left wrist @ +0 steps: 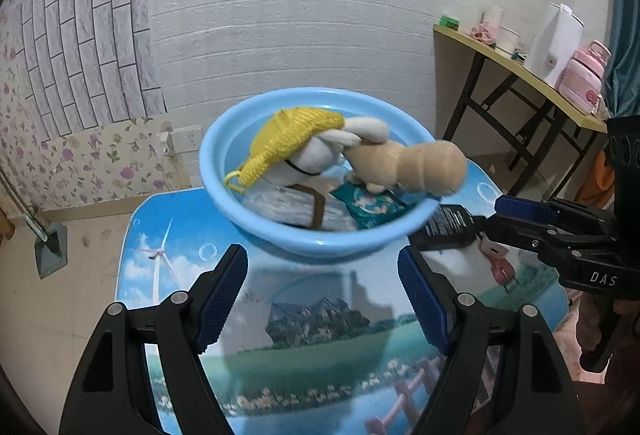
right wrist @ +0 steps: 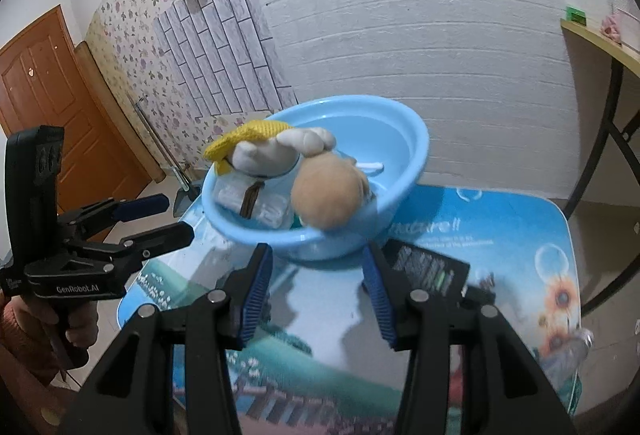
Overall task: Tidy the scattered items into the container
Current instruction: 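Open the left tool to drop the bunny while the right tool releases the bear into the basin, then move both tools down toward the white charger and the glass bottle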
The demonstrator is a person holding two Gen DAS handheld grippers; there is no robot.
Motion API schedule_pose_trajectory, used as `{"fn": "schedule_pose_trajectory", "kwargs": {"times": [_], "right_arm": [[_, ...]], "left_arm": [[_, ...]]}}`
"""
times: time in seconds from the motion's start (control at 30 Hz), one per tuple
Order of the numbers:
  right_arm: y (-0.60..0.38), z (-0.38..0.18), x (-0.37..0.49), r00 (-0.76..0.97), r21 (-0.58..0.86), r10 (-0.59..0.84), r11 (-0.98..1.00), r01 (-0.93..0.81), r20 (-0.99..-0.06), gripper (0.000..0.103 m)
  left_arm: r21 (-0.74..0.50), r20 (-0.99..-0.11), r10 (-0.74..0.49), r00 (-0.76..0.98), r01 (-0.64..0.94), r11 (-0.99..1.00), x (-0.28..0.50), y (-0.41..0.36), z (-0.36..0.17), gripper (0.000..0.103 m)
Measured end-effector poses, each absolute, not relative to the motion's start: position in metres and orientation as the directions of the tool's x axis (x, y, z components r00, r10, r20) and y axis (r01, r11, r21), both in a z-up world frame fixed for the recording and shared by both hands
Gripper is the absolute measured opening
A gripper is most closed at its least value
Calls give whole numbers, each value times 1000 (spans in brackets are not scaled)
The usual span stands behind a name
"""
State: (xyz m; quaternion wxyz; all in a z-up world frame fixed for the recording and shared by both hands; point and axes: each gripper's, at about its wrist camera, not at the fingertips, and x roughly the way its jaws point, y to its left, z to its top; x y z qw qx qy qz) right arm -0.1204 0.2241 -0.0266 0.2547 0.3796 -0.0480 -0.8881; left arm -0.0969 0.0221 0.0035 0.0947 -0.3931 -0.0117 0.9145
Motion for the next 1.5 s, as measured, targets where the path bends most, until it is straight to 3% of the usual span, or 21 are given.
{"fn": "schedule_pose_trajectory", "kwargs": {"times": [0.2,0.33,0.67,1.13,1.27,1.5], "right_arm": [[251,-34,-98,-596,287,-456,-887,361,-661,47],[274,-42,-87,-602,316,-434,-901,299,-670,47],[330,-49,-67,-651,298,-342,-937,182,-677,47],[398,-80,-74,-643,261,-217,-965,27,-734,47],[406,-95,-84,-610,280,-227,-960,8,-759,47],[405,-106,-101,-596,326,-277,-945,27,-754,49]], "left_arm": [[-89,-722,217,-657,-223,-971,-83,47,2,78],[-96,-729,245,-639,-259,-961,-77,68,-2,84],[-83,-760,330,-559,-420,-904,-74,140,-19,84],[-100,-781,382,-494,-505,-857,-99,207,-41,84],[-104,-795,381,-472,-512,-853,-110,222,-51,74],[-73,-820,364,-442,-549,-832,-128,251,-67,72]]}}
